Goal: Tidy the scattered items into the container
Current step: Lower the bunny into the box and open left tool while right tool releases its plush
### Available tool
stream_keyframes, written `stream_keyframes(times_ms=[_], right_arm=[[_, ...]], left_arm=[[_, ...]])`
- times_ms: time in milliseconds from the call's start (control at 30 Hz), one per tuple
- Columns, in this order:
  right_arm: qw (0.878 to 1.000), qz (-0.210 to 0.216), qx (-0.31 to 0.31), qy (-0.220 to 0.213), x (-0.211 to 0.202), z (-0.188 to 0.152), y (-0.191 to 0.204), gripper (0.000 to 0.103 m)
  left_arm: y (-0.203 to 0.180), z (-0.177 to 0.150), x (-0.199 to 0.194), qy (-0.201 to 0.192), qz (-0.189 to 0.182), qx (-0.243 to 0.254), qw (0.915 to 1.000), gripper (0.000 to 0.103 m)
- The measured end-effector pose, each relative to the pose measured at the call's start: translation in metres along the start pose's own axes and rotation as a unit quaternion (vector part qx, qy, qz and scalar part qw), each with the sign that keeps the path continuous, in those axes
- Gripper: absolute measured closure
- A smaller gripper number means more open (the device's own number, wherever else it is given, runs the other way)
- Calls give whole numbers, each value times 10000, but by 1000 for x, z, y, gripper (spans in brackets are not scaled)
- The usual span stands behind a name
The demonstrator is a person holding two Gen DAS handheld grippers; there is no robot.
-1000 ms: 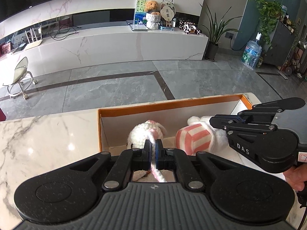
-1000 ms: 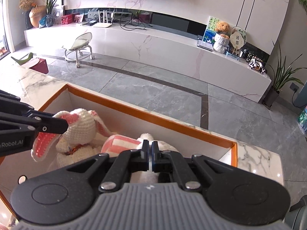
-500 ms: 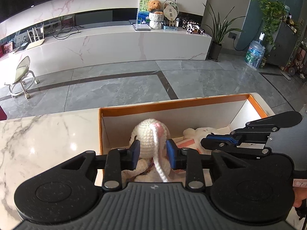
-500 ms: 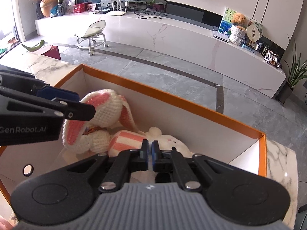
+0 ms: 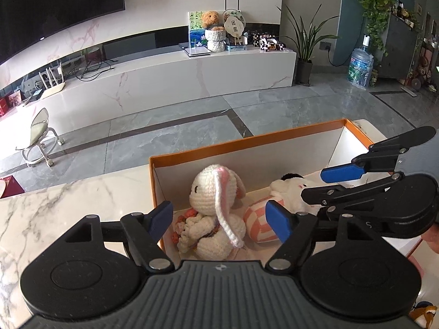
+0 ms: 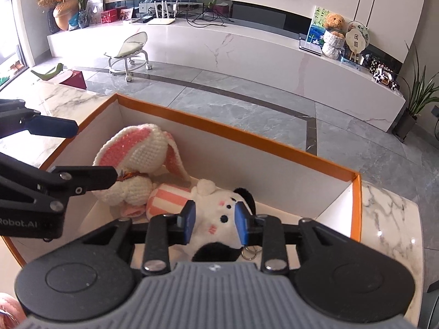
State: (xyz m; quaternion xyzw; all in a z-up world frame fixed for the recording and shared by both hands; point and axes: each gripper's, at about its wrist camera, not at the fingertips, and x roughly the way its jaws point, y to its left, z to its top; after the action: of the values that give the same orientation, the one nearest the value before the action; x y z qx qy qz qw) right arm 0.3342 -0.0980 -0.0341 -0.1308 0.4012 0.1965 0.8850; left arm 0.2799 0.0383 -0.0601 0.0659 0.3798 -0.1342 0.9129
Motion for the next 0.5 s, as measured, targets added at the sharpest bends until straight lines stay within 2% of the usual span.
stream_keyframes(times_ms=[100, 200, 300, 367, 500], right_arm=[[9998, -88, -141, 125, -1, -5, -5, 46], [9987, -78, -294, 406, 4, -10, -7, 43], [9975, 8, -305, 636, 11, -14, -9, 43], [9967, 124, -232, 773, 17, -17, -9, 44], [9952, 307, -129, 920, 28, -18, -6, 57]], left_arm=[[-1, -5, 1, 137, -40, 150, 9998, 17], [-1, -9, 2, 150, -20, 242, 9996, 17], [1, -12, 5, 140, -60, 199, 9997, 18], [3, -13, 6, 137, -99, 136, 9998, 23], [9, -16, 8, 160, -197, 38, 9997, 28]])
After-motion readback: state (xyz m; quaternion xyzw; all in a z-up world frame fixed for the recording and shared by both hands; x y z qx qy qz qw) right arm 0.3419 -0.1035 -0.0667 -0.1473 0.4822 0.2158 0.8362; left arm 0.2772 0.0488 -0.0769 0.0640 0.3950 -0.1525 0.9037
